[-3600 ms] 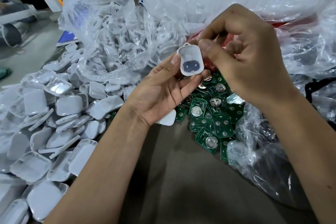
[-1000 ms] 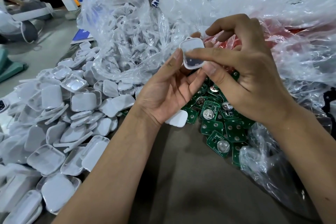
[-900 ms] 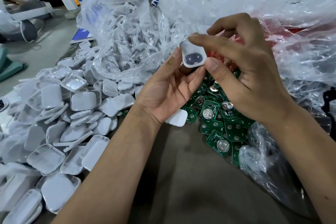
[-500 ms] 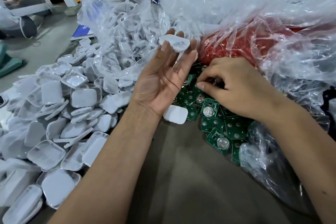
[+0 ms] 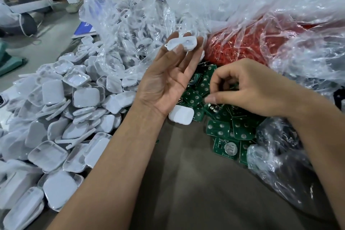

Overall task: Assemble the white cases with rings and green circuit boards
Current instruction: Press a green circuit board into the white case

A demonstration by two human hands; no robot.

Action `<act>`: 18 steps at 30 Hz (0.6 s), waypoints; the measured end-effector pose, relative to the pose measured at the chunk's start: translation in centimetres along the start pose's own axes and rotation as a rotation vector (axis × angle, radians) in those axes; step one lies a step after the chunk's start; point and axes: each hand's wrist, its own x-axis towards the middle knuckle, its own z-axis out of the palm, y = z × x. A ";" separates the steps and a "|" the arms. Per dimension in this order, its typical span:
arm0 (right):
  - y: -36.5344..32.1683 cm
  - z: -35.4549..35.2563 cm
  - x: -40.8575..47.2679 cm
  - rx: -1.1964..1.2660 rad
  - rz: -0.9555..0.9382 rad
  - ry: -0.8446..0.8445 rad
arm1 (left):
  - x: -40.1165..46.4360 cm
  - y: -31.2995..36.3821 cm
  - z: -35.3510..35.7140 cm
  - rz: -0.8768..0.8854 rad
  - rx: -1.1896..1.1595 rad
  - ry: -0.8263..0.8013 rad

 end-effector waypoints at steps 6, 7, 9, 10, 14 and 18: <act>0.6 0.2 0.1 0.363 0.124 0.156 | 0.1 0.1 -0.3 -0.001 0.240 0.069; 0.7 0.2 0.1 0.401 0.137 0.195 | 0.1 0.1 -0.3 0.002 0.310 0.070; 0.8 0.1 0.2 0.427 0.162 0.297 | 0.0 0.1 -0.4 0.003 0.456 0.060; 1.0 0.1 0.2 0.423 0.175 0.366 | -0.1 0.2 -0.5 0.003 0.545 0.059; 1.5 -0.1 0.5 0.424 0.196 0.617 | -0.8 0.1 -0.7 0.049 1.101 0.058; 1.4 -0.3 0.6 0.471 0.187 0.686 | -1.1 -0.4 -0.4 0.040 1.402 -0.023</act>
